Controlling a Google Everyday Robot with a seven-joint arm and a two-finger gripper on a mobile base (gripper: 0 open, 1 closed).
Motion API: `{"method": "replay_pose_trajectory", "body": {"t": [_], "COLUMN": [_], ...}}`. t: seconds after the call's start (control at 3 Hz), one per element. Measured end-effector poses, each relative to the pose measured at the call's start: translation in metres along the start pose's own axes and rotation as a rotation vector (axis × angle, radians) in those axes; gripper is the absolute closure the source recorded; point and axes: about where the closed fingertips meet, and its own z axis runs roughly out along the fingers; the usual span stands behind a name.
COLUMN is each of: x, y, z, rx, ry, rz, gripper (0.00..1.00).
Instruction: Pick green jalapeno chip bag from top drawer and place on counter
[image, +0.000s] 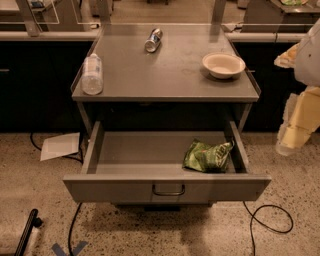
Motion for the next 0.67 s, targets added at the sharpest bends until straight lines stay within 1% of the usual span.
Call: {"method": "replay_pose_trajectory", "body": {"t": [0.33,0.67], "x": [0.0,0.0047], "y": [0.0,-0.0001], "z": [0.0,0.0063], "rx": [0.0,0.028], "ry": [0.0,-0.003], "rz": [0.0,0.021], "gripper": [0.0,0.0]}}
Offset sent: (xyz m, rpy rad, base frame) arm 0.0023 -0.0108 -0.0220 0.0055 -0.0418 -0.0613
